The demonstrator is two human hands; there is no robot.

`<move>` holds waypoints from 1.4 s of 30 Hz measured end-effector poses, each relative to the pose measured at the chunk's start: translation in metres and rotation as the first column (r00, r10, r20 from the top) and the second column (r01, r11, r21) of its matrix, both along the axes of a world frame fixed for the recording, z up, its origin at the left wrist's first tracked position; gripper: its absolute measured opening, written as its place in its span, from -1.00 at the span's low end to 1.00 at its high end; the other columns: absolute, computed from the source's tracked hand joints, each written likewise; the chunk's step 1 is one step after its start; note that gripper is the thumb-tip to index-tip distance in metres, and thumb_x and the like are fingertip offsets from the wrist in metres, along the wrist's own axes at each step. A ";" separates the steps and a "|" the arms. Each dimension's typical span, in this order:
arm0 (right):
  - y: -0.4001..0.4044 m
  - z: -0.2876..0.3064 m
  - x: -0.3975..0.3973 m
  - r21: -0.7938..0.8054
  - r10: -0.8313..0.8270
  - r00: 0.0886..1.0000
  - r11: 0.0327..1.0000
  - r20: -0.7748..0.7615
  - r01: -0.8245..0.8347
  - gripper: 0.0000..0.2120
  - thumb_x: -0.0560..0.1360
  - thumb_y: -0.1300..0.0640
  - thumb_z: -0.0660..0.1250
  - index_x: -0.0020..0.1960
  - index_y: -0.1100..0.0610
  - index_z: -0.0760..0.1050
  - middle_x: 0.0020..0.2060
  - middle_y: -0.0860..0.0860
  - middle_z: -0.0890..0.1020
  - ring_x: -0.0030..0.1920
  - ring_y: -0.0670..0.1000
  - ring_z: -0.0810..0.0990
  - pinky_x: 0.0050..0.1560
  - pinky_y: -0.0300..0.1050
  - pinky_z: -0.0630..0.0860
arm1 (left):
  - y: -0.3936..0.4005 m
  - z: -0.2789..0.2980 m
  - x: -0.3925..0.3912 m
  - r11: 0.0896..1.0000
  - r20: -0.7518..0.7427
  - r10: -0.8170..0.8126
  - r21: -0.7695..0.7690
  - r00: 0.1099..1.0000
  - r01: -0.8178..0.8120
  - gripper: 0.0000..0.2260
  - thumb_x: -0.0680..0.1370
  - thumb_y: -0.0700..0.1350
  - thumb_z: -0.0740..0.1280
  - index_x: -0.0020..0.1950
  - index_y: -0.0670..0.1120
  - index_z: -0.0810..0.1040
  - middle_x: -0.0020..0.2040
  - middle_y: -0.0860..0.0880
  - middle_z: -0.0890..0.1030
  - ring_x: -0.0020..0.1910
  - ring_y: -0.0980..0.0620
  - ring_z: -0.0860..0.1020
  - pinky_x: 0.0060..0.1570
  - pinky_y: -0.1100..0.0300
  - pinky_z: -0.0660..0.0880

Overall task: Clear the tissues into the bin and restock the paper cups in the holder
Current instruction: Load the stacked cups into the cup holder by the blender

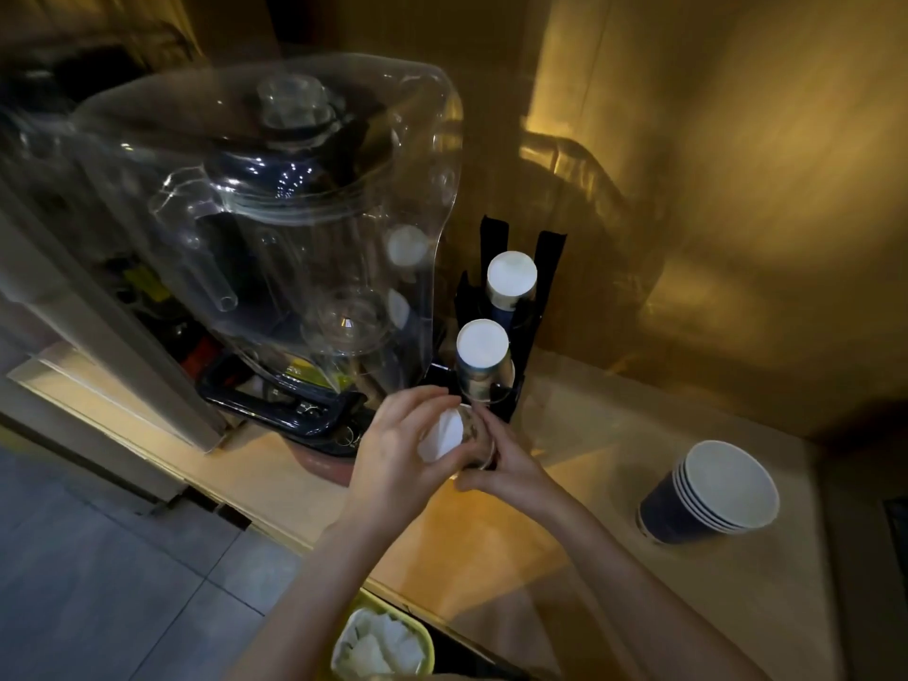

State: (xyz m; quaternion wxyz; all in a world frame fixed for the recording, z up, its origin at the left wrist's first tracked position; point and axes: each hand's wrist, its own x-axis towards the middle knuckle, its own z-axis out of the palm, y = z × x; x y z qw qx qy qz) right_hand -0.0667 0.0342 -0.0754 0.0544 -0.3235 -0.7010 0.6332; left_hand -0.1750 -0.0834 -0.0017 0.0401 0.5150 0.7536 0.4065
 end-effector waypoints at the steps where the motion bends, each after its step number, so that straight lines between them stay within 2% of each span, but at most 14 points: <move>1: 0.002 -0.003 0.001 -0.032 0.010 1.000 0.999 0.006 -0.010 -0.04 0.20 0.02 0.45 0.48 -0.15 0.03 0.47 -0.14 0.14 0.43 -0.04 0.24 0.37 0.06 0.37 | 0.002 -0.004 0.000 1.000 0.013 0.000 -0.003 1.000 0.000 -0.56 0.36 0.17 0.32 0.11 -0.07 0.58 0.10 -0.02 0.59 0.12 0.15 0.44 0.10 0.20 0.39; 5: 0.013 -0.014 -0.003 -0.162 -0.012 0.999 0.987 0.053 0.021 -0.10 0.25 -0.17 0.33 0.49 -0.14 -0.01 0.41 -0.18 0.16 0.43 -0.07 0.15 0.43 0.06 0.21 | 0.011 -0.017 -0.001 0.998 -0.014 -0.021 -0.063 1.000 0.020 -0.59 0.34 0.06 0.42 0.14 -0.06 0.56 0.14 -0.01 0.58 0.17 0.10 0.46 0.17 0.25 0.37; 8: 0.017 -0.019 -0.013 -0.269 -0.117 0.988 0.953 0.101 0.141 -0.23 0.34 0.04 0.34 0.47 0.05 0.11 0.40 0.07 0.30 0.34 0.06 0.36 0.09 -0.20 0.39 | 0.019 -0.030 0.002 0.992 -0.028 -0.055 -0.114 0.998 0.051 -0.61 0.35 0.01 0.45 0.13 -0.07 0.57 0.14 -0.04 0.58 0.19 0.09 0.45 0.18 0.34 0.31; 11: 0.018 -0.029 -0.003 -0.408 -0.278 0.961 0.877 -0.002 0.253 -0.70 0.45 0.08 0.24 0.15 0.16 0.48 0.00 0.09 0.55 -0.06 -0.02 0.53 -0.22 -0.28 0.47 | 0.025 -0.043 0.005 0.979 -0.037 -0.113 -0.173 0.993 0.105 -0.62 0.35 -0.06 0.48 0.13 -0.08 0.55 0.14 -0.05 0.57 0.18 0.01 0.49 0.19 0.21 0.40; 13: 0.018 -0.034 0.004 -0.449 -0.336 0.942 0.842 -0.004 0.299 -0.79 0.58 0.12 0.11 -0.07 0.07 0.52 -0.18 0.01 0.58 -0.13 -0.06 0.54 -0.17 -0.24 0.47 | 0.029 -0.047 0.008 0.976 -0.025 -0.138 -0.175 0.990 0.132 -0.63 0.35 -0.11 0.48 0.13 -0.09 0.55 0.13 -0.06 0.57 0.19 -0.02 0.49 0.19 0.19 0.40; 17: 0.019 -0.040 0.002 -0.427 -0.370 0.928 0.835 0.030 0.347 -0.75 0.61 0.07 0.09 -0.14 0.02 0.50 -0.25 -0.04 0.54 -0.20 -0.12 0.50 -0.18 -0.24 0.40 | 0.038 -0.045 0.011 0.959 -0.028 -0.214 -0.197 0.976 0.205 -0.66 0.31 -0.18 0.50 0.06 -0.11 0.58 0.11 -0.06 0.58 0.18 -0.01 0.49 0.19 0.27 0.36; 19: 0.021 -0.043 0.004 -0.459 -0.381 0.924 0.817 0.022 0.348 -0.76 0.60 0.04 0.09 -0.06 0.05 0.51 -0.23 -0.03 0.54 -0.18 -0.10 0.51 -0.17 -0.22 0.41 | 0.040 -0.044 0.009 0.942 -0.029 -0.271 -0.214 0.962 0.259 -0.69 0.31 -0.22 0.51 0.02 -0.11 0.60 0.10 -0.06 0.58 0.16 -0.01 0.52 0.16 0.30 0.37; 22: 0.024 -0.041 0.003 -0.497 -0.400 0.916 0.792 0.018 0.355 -0.76 0.60 0.00 0.10 0.11 0.06 0.48 -0.07 -0.02 0.59 0.03 -0.03 0.54 0.08 -0.10 0.45 | 0.042 -0.041 0.003 0.930 0.012 -0.281 -0.241 0.960 0.275 -0.70 0.31 -0.22 0.50 0.02 -0.12 0.60 0.10 -0.06 0.57 0.14 0.00 0.53 0.17 0.25 0.39; 24: 0.021 -0.035 0.000 -0.431 -0.386 0.922 0.826 0.040 0.364 -0.76 0.58 -0.01 0.13 0.11 0.05 0.49 -0.01 0.02 0.60 0.11 0.02 0.52 0.17 -0.05 0.42 | 0.045 -0.037 -0.001 0.938 0.054 -0.238 -0.248 0.970 0.243 -0.71 0.32 -0.20 0.50 0.02 -0.12 0.60 0.10 -0.04 0.56 0.11 0.04 0.52 0.12 0.38 0.33; 28: 0.018 -0.025 0.002 -0.296 -0.328 0.943 0.897 0.047 0.327 -0.82 0.57 0.07 0.14 -0.06 0.02 0.52 -0.12 0.00 0.57 0.03 0.03 0.51 0.04 -0.09 0.39 | 0.047 -0.036 0.000 0.939 0.059 -0.199 -0.275 0.978 0.207 -0.73 0.33 -0.19 0.49 0.00 -0.12 0.58 0.09 -0.03 0.55 0.14 0.04 0.49 0.05 0.56 0.21; 32: 0.015 0.000 0.019 -0.183 -0.243 0.970 0.953 0.017 0.241 -0.78 0.51 0.16 0.27 0.15 0.07 0.45 -0.03 -0.03 0.57 0.09 -0.01 0.51 0.11 -0.12 0.42 | 0.047 -0.037 0.007 0.919 -0.053 -0.181 -0.366 0.982 0.149 -0.72 0.40 -0.14 0.42 0.08 -0.11 0.54 0.23 -0.07 0.50 0.28 -0.05 0.43 0.25 0.17 0.34; 35: 0.024 0.029 0.041 0.113 -0.189 0.979 0.977 0.076 0.180 -0.79 0.50 0.17 0.29 0.13 0.14 0.49 -0.02 -0.01 0.61 0.05 -0.03 0.53 0.07 -0.17 0.44 | 0.050 -0.025 0.019 0.953 -0.091 -0.039 -0.303 0.995 0.009 -0.76 0.43 -0.12 0.37 0.08 -0.13 0.55 0.22 -0.11 0.51 0.18 -0.12 0.51 0.16 0.03 0.44; 39: 0.046 0.066 0.082 0.539 -0.174 0.974 0.839 0.144 0.070 -0.83 0.51 0.13 0.25 0.05 0.12 0.55 -0.09 0.03 0.66 -0.07 0.03 0.60 -0.06 -0.13 0.51 | 0.061 0.006 0.042 0.996 -0.018 0.077 0.042 0.997 -0.076 -0.76 0.43 -0.04 0.23 -0.03 -0.16 0.55 -0.08 -0.12 0.59 -0.14 0.00 0.55 -0.15 0.16 0.49; 42: 0.061 0.087 0.113 0.781 -0.240 0.946 0.624 0.218 -0.022 -0.81 0.52 0.08 0.20 0.03 0.12 0.52 -0.08 0.08 0.66 -0.04 0.12 0.60 -0.08 0.03 0.53 | 0.078 0.025 0.066 0.995 -0.031 -0.020 0.095 0.999 0.022 -0.79 0.45 -0.04 0.22 -0.07 -0.14 0.55 -0.16 -0.03 0.56 -0.21 0.17 0.46 -0.20 0.34 0.40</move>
